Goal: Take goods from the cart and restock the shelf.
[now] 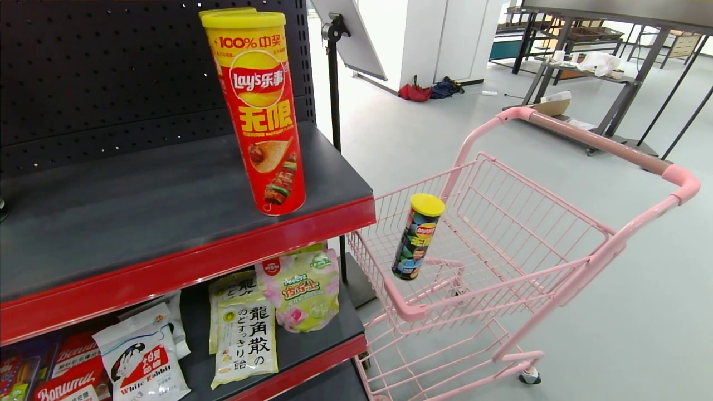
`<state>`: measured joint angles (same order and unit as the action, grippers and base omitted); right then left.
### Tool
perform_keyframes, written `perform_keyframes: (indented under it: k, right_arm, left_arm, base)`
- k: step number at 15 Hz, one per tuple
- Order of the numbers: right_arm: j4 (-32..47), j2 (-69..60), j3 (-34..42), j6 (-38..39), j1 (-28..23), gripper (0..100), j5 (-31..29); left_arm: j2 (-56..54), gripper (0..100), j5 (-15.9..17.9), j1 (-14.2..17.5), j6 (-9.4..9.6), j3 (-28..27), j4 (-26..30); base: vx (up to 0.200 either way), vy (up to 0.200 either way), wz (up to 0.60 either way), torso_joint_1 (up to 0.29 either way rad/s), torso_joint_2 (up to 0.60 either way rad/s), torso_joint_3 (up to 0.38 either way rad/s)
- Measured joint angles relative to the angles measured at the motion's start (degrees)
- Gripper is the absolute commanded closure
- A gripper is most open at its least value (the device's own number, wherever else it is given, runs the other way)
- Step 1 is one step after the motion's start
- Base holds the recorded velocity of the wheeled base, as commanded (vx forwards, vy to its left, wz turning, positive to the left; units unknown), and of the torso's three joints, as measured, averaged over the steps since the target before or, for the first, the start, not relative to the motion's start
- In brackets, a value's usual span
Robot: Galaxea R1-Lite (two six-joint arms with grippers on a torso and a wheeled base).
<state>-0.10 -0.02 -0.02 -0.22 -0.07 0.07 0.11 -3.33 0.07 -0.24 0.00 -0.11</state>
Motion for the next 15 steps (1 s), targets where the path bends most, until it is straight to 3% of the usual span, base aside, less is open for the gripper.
perform_keyframes:
  k: [15]
  right_arm:
    - [-1.01,0.99,-1.01,-2.89,-0.26,0,0.71]
  left_arm:
    - [0.0,0,0.02,0.0,0.02,0.0,0.04]
  base:
    - [0.0,0.0,0.0,-0.012,0.04,0.03]
